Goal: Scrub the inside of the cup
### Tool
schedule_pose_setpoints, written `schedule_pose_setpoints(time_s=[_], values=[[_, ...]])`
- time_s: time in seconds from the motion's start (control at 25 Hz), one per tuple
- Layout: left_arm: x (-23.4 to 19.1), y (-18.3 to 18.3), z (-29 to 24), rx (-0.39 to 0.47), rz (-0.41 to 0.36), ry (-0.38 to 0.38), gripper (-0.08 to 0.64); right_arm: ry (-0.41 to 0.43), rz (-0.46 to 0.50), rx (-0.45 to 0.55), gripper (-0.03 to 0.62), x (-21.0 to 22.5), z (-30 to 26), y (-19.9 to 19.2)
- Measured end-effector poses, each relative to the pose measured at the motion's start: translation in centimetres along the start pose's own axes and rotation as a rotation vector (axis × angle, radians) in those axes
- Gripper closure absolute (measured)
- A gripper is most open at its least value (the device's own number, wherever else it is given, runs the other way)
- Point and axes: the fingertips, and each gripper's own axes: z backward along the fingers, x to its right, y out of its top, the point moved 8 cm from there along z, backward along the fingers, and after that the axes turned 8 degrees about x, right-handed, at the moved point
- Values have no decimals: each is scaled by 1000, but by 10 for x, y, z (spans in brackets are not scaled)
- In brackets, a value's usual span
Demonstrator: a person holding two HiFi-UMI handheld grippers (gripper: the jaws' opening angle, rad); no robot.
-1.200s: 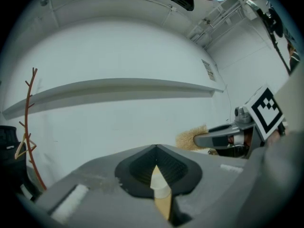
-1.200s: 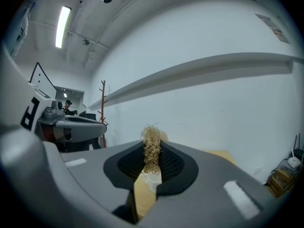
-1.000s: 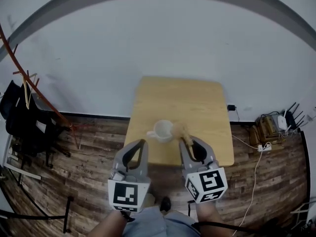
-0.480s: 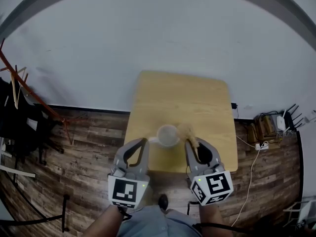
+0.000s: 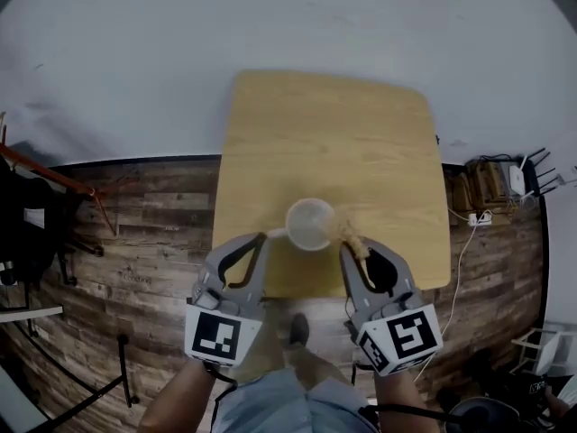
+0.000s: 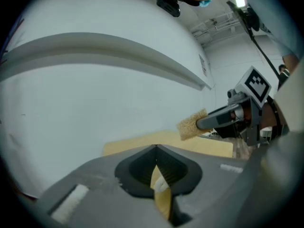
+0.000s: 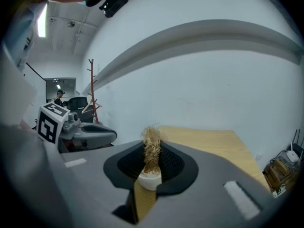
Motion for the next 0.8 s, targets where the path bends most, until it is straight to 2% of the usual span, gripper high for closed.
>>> schedule_pose_setpoints(time_s=[0.2, 0.4, 0.56, 0.8], values=[[-12, -27, -19, 1, -8, -115, 538, 5, -14, -66, 529, 13, -10, -12], [-31, -52, -26, 35, -112, -330, 538, 50, -17, -126, 529, 7, -25, -26], [-43, -68, -31, 17, -138, -458, 530, 49, -13, -164, 529, 9, -31, -36], [-41, -77, -45, 1, -166, -632, 422, 32, -11, -200, 529, 11, -42, -43]])
